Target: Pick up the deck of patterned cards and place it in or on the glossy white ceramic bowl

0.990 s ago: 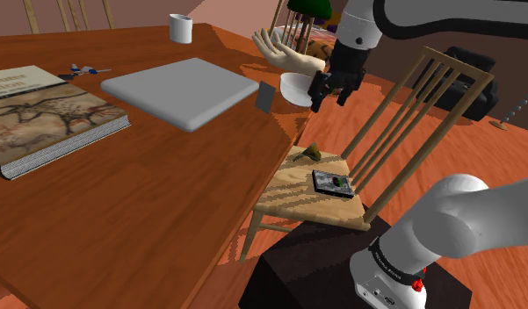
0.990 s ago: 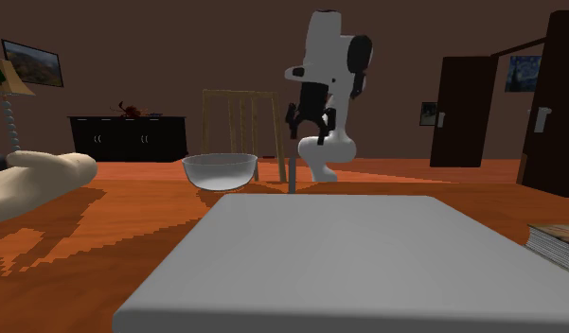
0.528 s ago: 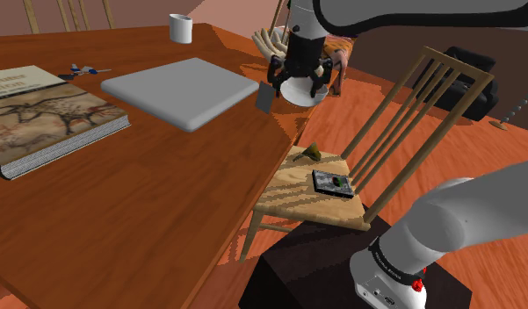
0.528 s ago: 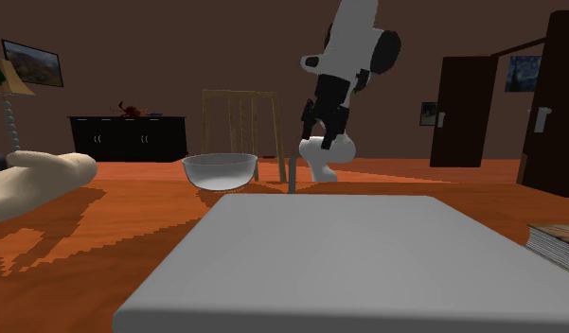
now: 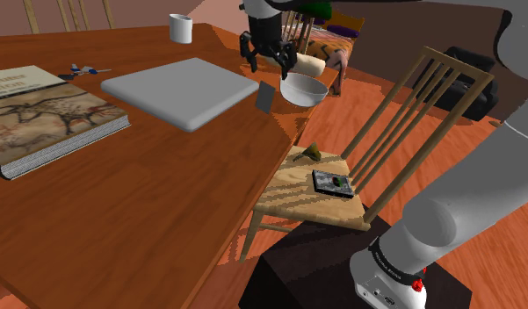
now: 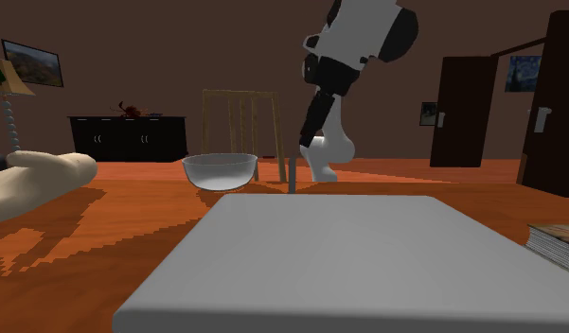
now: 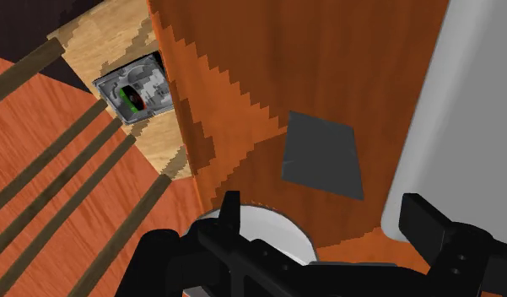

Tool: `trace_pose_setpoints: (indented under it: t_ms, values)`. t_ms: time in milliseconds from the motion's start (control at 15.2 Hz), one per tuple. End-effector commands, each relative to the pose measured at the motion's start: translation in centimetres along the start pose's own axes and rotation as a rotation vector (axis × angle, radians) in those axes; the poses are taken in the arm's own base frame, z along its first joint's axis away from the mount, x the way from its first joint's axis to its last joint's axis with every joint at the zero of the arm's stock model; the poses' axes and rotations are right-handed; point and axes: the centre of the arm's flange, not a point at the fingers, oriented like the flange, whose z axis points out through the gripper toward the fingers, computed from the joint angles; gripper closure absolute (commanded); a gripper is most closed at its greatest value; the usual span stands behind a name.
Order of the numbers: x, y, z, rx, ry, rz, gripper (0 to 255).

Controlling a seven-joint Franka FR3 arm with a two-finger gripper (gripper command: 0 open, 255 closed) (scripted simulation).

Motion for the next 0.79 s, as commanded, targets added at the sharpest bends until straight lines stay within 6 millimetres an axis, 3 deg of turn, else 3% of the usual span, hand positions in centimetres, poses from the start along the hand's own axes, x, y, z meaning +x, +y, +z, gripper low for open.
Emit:
trace_pose_setpoints:
  t_ms: [0, 396, 726]
  values:
    - [0.4, -1.3, 0.6, -0.014, 0.014, 0.074, 0]
    - [0.5, -1.3, 3.8, -0.014, 0.014, 0.074, 0]
    - [0.5, -1.3, 4.1, -0.014, 0.014, 0.074, 0]
